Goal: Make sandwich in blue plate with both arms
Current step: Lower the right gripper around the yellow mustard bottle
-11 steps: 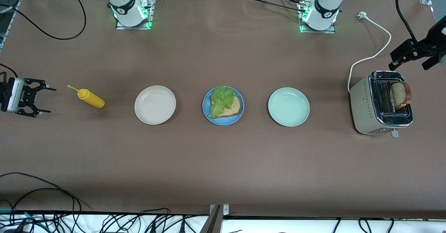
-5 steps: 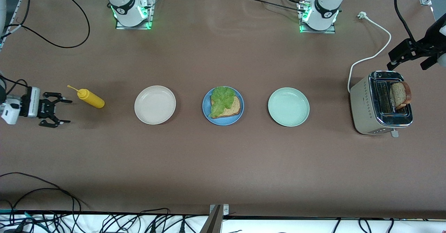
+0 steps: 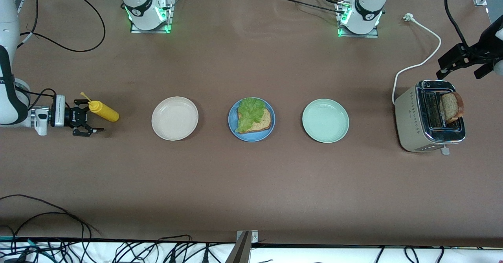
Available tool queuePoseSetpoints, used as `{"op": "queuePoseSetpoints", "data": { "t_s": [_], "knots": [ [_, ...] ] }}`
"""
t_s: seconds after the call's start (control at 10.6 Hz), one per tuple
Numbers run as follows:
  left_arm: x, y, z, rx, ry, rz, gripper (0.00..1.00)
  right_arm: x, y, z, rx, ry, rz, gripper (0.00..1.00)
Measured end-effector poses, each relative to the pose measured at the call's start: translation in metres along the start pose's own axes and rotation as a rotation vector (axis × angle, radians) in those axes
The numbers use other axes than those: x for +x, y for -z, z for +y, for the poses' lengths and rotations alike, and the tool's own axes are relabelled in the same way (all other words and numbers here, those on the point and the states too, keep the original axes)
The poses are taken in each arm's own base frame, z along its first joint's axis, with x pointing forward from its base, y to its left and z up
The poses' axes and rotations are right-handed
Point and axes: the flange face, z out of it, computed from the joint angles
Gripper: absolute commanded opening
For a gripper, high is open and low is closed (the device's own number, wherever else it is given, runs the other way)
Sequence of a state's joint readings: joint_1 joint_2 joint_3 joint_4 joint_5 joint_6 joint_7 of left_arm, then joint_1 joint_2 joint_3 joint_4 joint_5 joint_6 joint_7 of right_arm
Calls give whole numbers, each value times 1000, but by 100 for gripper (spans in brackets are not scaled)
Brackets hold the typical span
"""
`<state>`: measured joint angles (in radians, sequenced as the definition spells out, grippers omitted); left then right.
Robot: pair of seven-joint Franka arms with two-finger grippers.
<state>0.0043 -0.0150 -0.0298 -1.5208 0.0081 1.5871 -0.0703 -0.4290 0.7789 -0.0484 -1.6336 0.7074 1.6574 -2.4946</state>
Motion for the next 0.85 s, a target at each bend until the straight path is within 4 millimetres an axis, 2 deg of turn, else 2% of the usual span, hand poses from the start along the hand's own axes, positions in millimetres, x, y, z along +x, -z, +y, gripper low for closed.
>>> {"op": "queuePoseSetpoints", "data": {
  "t_s": [0.19,0.28,0.38,0.66,0.85],
  "knots": [
    [0,0,0,0,0,0,100,5,-10,-2,32,1,44,96],
    [0,0,0,0,0,0,100,6,-15,-5,43,-3,57,83],
    [0,0,0,0,0,0,100,5,-20,-8,54,-7,71,64],
    [0,0,0,0,0,0,100,2,-28,-15,66,12,89,33],
    [0,0,0,0,0,0,100,2,-28,-15,65,13,89,26]
  ]
}}
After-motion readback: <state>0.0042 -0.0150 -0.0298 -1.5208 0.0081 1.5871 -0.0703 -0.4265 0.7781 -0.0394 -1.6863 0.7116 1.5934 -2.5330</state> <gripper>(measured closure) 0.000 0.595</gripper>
